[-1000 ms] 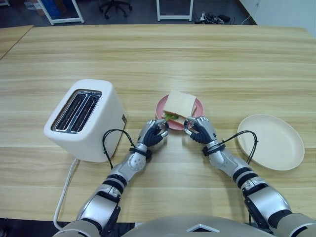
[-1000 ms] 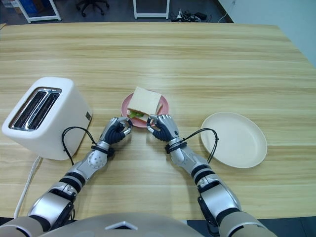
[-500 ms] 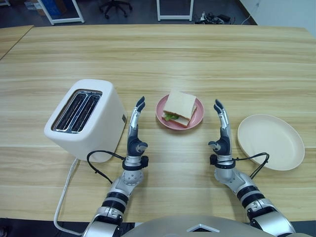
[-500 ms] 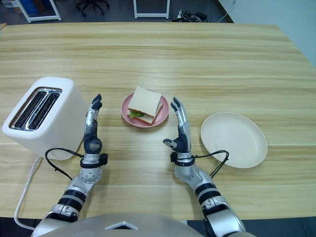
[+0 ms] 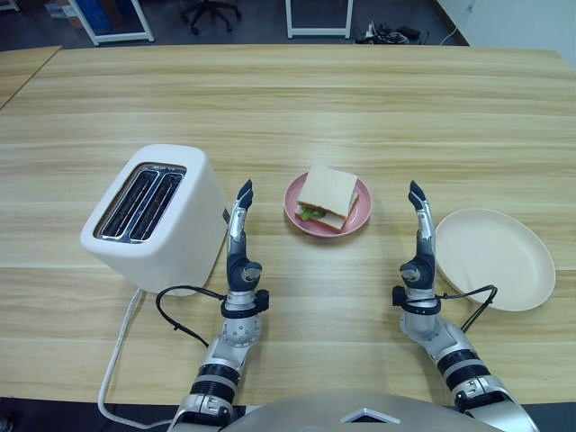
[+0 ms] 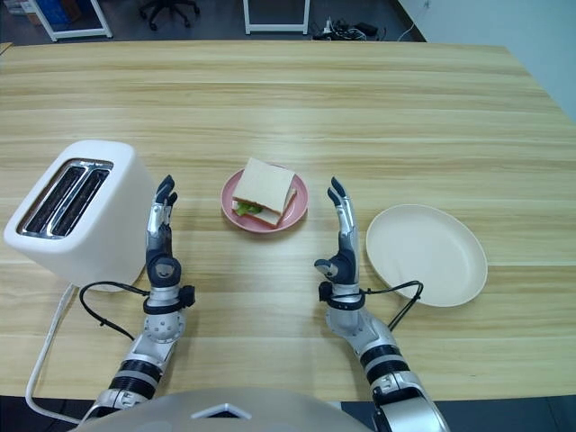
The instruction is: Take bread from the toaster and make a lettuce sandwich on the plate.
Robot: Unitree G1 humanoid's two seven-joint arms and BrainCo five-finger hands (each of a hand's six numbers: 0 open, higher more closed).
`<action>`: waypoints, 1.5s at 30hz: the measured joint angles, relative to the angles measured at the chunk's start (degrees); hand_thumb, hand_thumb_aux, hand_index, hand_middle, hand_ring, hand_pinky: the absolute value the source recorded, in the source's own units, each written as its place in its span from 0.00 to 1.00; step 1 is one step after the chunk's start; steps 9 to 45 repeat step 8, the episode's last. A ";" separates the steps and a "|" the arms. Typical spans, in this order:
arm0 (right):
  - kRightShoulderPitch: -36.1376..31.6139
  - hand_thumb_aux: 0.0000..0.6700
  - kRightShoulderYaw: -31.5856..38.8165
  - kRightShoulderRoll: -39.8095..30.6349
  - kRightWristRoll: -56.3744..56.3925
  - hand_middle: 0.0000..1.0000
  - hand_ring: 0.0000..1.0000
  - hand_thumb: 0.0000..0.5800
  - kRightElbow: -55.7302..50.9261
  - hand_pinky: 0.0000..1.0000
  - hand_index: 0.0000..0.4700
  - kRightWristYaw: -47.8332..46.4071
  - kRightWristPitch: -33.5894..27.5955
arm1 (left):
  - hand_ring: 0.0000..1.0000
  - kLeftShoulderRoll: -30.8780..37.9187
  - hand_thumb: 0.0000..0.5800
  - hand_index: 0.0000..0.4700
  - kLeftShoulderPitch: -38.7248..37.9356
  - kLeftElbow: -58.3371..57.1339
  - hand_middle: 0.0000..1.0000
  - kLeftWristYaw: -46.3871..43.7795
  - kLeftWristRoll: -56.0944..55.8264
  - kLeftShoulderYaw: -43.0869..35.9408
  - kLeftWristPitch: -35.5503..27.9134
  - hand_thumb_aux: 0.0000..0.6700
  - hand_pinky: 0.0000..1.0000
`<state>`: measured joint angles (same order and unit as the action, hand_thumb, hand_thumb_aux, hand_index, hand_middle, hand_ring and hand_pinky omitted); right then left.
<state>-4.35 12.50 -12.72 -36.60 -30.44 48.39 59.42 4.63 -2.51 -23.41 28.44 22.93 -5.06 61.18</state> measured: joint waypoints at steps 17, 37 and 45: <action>1.01 0.00 -1.50 0.44 1.90 0.00 0.00 0.00 0.96 0.00 0.00 -4.02 0.82 | 0.00 -0.25 0.00 0.00 -1.06 0.97 0.00 -3.36 -2.12 0.04 -0.39 0.00 0.00; 1.01 0.00 -1.50 0.44 1.90 0.00 0.00 0.00 0.96 0.00 0.00 -4.02 0.82 | 0.00 -0.25 0.00 0.00 -1.06 0.97 0.00 -3.36 -2.12 0.04 -0.39 0.00 0.00; 1.01 0.00 -1.50 0.44 1.90 0.00 0.00 0.00 0.96 0.00 0.00 -4.02 0.82 | 0.00 -0.25 0.00 0.00 -1.06 0.97 0.00 -3.36 -2.12 0.04 -0.39 0.00 0.00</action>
